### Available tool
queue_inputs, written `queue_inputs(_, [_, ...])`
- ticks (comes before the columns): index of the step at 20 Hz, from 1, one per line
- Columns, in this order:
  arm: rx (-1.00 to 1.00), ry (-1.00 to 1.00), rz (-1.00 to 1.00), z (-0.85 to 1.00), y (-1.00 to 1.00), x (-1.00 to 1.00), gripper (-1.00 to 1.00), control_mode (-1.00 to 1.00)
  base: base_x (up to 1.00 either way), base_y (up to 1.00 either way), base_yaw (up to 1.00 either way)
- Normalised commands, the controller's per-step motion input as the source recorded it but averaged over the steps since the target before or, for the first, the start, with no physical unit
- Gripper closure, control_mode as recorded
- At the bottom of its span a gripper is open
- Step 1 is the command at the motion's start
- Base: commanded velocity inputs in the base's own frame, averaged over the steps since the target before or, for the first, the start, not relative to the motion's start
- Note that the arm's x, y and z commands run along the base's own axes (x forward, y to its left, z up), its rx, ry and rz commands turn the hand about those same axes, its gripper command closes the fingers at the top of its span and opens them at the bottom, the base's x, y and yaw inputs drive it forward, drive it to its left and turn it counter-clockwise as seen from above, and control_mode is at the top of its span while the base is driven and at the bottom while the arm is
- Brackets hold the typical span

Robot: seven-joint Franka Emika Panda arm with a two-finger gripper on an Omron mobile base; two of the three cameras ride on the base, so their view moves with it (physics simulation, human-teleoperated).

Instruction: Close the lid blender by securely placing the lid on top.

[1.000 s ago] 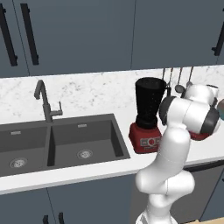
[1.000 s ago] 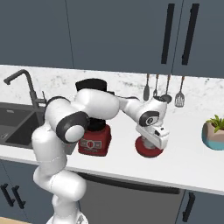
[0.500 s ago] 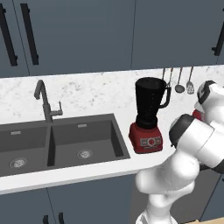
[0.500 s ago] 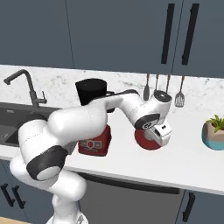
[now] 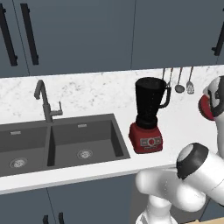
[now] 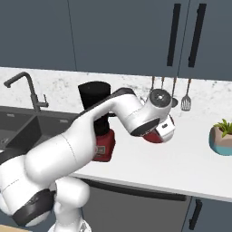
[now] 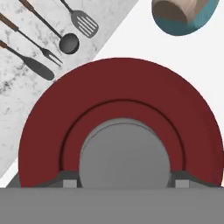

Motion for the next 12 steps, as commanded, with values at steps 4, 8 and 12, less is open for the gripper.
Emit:
queue_inputs(4, [-0.07,-0.08,-0.04,1.0,0.64,0.24,1.0,-1.0,0.0,0.0,0.0])
queue_inputs(8, [-0.01,0.0,0.0,1.0,0.7,0.33,1.0,-1.0,0.0,0.0,0.0])
queue_inputs(12, [0.01,0.02,0.02,1.0,0.63,0.17,1.0,-1.0,0.0,0.0,0.0])
